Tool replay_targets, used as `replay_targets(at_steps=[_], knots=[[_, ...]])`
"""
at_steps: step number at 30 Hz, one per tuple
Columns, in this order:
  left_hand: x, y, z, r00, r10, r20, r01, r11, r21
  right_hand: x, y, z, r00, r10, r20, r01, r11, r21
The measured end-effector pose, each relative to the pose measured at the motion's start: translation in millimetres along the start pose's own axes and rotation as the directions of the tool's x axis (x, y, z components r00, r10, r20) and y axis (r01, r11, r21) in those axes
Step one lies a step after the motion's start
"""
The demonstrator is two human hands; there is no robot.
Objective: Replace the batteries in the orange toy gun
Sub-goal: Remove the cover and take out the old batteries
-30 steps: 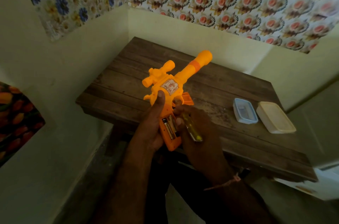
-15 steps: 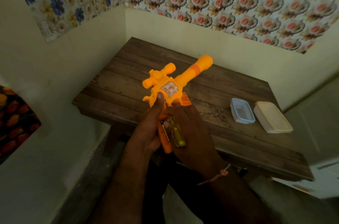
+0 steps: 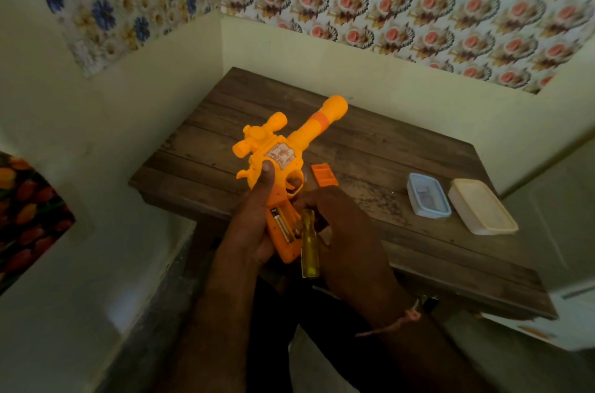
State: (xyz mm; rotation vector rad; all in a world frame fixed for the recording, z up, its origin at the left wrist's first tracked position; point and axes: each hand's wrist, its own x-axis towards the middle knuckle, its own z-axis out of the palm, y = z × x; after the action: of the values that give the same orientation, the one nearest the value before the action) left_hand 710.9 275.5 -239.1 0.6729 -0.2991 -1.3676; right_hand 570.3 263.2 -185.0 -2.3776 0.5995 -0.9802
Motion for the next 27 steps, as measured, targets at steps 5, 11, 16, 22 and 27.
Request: replay_targets(at_steps=[5, 11, 16, 22, 27], knots=[[-1, 9, -7, 0.989, 0.064, -0.133, -0.052, 0.995, 0.090, -5, 5, -5, 0.963, 0.170, -0.210, -0.146, 0.981, 0.126], [-3, 18, -15, 0.954, 0.179, -0.241, -0.155, 0.981, 0.116, -2, 50, 0, 0.824, 0.440, -0.356, -0.408, 0.898, 0.166], [-3, 16, -11, 0.950, 0.186, -0.251, -0.164, 0.981, 0.108, 16, 73, 21, 0.824, 0.449, -0.345, -0.445, 0.890, 0.096], [0, 14, -10, 0.953, 0.162, -0.255, -0.133, 0.983, 0.124, 31, 94, 51, 0.877, 0.396, -0.272, -0.412, 0.911, -0.002], [4, 12, -15, 0.958, 0.158, -0.239, -0.127, 0.982, 0.139, 34, 99, 56, 0.919, 0.311, -0.241, -0.341, 0.935, -0.094]])
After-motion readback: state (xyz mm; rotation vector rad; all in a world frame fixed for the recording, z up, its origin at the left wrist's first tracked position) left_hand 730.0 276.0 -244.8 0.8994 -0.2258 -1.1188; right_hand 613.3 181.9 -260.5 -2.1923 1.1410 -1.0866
